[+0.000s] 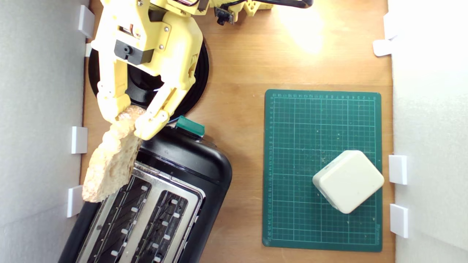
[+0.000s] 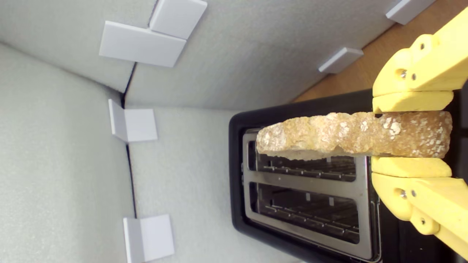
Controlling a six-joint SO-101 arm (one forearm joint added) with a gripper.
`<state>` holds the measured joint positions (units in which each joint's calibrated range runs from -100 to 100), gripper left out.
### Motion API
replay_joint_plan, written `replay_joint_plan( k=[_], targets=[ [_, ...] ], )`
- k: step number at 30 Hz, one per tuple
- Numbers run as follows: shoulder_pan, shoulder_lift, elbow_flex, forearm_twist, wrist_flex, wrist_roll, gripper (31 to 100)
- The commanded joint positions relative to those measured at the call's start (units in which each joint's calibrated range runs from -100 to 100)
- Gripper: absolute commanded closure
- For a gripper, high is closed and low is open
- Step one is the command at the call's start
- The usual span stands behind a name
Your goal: Pick bread and place in toaster
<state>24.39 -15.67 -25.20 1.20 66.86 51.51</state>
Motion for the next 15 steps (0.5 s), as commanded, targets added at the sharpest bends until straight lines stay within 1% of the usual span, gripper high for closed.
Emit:
replay_joint_plan(
  k=[1,6,15],
  targets=[
    [0.0,-0.4,-3.3,0.3,-2.3,-0.4,70.7],
    [-1.3,-0.2,-3.2,0.3,-2.3,-0.4,70.7],
    [-1.3,2.9,-3.4,0.3,-2.3,-0.4,70.7]
  ],
)
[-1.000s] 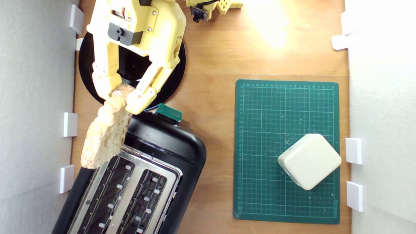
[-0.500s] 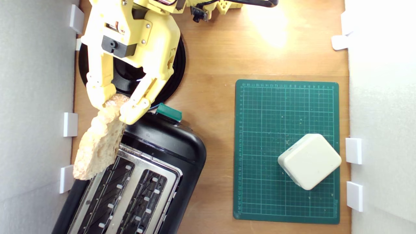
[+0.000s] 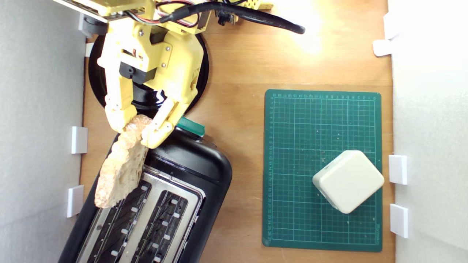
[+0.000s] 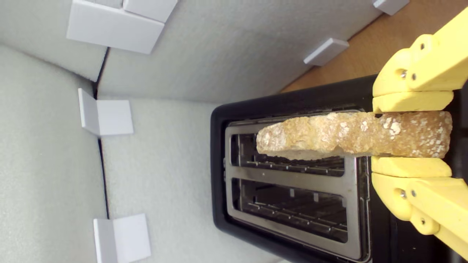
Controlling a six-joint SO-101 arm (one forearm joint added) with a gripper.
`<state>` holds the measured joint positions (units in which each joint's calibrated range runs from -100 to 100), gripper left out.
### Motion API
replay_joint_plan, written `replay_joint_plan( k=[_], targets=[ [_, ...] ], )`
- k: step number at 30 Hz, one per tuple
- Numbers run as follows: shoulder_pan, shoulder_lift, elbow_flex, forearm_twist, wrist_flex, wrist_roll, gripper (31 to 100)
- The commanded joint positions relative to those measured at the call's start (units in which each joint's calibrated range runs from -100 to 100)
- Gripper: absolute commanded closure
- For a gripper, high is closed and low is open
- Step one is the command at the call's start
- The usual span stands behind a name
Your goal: Pick bread and place in toaster
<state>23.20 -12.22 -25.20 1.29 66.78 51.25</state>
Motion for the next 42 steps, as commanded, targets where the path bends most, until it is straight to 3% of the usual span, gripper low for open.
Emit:
replay_joint_plan(
  k=[1,24,28,42],
  targets=[
    [-0.2,-0.3,-3.4,0.3,-2.2,-0.1,70.7],
    [-1.8,7.7,-7.8,0.3,-2.2,-0.2,70.7],
    [-2.5,9.2,-7.8,2.8,-2.2,-0.4,70.7],
    [-3.0,14.2,-8.5,5.9,-2.2,-1.1,70.7]
  ],
)
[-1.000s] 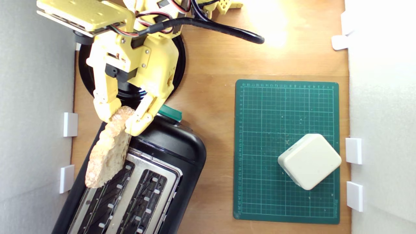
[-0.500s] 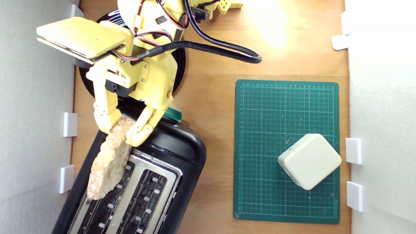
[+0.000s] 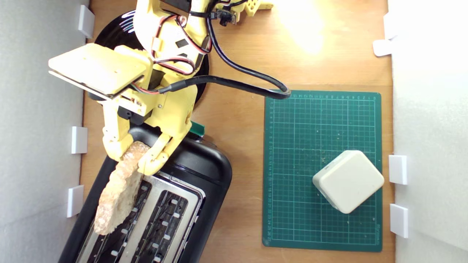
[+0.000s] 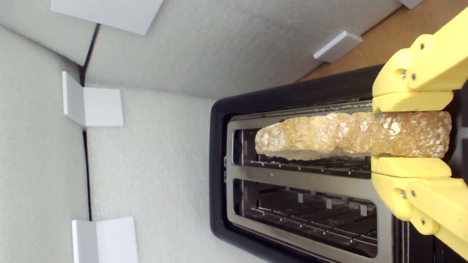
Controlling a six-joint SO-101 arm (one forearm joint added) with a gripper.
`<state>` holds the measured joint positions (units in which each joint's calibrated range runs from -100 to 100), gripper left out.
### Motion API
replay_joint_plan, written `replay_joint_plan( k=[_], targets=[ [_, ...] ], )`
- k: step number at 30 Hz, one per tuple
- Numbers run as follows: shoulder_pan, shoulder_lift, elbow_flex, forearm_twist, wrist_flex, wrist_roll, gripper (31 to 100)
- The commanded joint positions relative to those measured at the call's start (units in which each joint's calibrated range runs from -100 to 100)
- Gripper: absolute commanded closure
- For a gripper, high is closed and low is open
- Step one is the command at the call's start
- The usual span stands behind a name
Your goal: Pick bread and place in toaster
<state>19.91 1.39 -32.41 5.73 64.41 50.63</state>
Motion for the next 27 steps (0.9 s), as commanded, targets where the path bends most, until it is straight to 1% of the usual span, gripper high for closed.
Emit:
replay_joint_plan(
  k=[1,4,7,9,20,21,24,27],
  targets=[
    [0.3,0.9,-1.3,2.4,0.2,-0.8,70.7],
    [0.1,1.2,-1.2,4.4,0.2,-1.6,70.7],
    [-1.1,2.8,-1.2,6.0,0.2,-1.6,70.7],
    [-1.2,3.5,-1.3,6.3,0.2,-2.1,70.7],
    [-1.6,4.6,-1.3,5.3,0.1,-2.2,70.8],
    [-2.3,4.6,-1.3,5.0,0.2,-2.2,70.8],
    [-2.5,4.8,-1.3,3.2,0.2,-2.1,70.8],
    [-2.9,6.2,-1.3,2.8,0.2,-2.2,70.8]
  ],
)
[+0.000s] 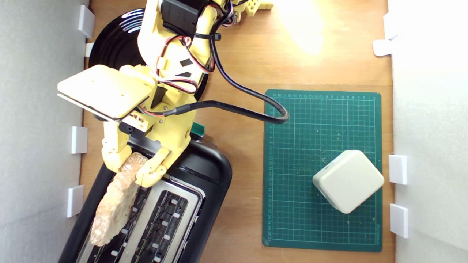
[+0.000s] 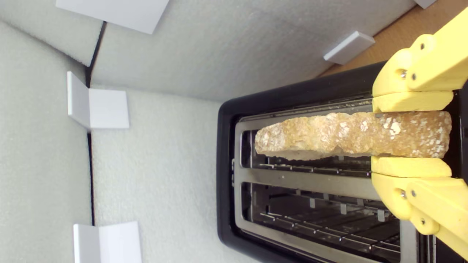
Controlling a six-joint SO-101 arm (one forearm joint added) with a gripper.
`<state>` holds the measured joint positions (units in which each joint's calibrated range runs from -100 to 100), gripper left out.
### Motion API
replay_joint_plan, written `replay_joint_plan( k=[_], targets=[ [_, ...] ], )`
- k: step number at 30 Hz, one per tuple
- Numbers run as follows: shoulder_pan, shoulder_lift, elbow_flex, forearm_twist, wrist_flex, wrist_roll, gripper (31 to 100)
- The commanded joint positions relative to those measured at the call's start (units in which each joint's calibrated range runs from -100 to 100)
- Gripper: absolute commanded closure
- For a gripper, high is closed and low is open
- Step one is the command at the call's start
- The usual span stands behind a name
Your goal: Pick bread and place in toaster
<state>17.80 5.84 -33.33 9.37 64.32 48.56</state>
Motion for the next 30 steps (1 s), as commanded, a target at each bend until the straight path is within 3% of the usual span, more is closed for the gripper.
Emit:
replay_joint_plan(
  k=[1,20,30],
  targets=[
    [-0.8,2.3,-0.4,-0.9,0.3,-0.1,70.8],
    [1.0,15.6,-10.1,-1.1,0.3,0.1,70.8],
    [2.6,17.0,-11.0,-0.7,0.3,0.2,70.8]
  ],
)
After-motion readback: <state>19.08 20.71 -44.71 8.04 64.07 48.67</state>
